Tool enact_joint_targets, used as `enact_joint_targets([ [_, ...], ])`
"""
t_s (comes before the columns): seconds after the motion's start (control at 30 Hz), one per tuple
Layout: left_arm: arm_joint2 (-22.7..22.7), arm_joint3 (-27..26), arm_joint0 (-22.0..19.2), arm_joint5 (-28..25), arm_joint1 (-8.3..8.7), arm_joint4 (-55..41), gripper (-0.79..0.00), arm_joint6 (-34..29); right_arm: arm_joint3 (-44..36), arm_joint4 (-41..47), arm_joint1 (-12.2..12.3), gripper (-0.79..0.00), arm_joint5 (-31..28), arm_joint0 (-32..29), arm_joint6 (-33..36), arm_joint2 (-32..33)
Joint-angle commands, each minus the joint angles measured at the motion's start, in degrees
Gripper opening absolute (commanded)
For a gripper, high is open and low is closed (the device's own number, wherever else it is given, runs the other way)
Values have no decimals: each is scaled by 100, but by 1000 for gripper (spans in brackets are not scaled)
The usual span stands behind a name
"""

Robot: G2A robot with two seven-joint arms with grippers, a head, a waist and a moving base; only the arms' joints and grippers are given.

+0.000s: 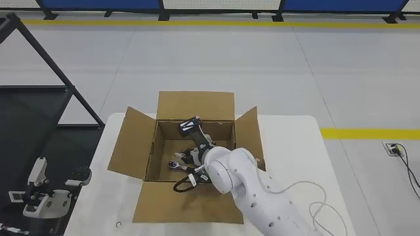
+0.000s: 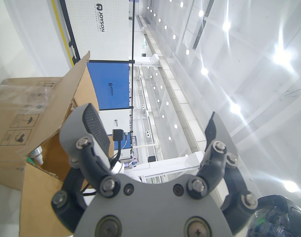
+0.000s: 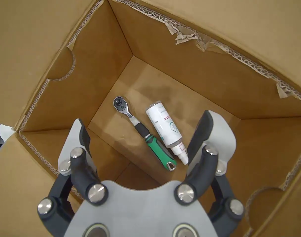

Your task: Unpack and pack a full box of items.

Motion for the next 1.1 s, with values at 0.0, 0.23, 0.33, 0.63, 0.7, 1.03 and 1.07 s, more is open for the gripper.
enact_joint_targets([
  [0.0, 0, 1, -1, 0, 0, 2, 0, 1, -5, -1, 1, 0, 2, -2, -3, 1],
  [0.23, 0, 1, -1, 0, 0, 2, 0, 1, 54, -166, -3, 0, -122, -29, -82, -103],
  [0.33, 37, -48, -20, 18, 0, -16, 0, -45, 631, -125, -92, 0, -314, 249, 84, -241],
  [0.63, -79, -80, -31, 97, -5, -207, 0, -106, 2463, -78, -478, 0, -1144, 1251, 318, -789],
  [0.7, -109, -71, -16, 89, -8, -250, 0, -112, 2806, -110, -563, 0, -1219, 1402, 294, -884],
  [1.03, -191, -83, 11, 101, -21, -395, 0, -136, 4138, 10, -1110, -55, -1289, 1859, 304, -1307],
  [1.07, -192, -83, 10, 103, -22, -395, 0, -138, 4256, 55, -1158, -52, -1343, 1902, 294, -1317],
])
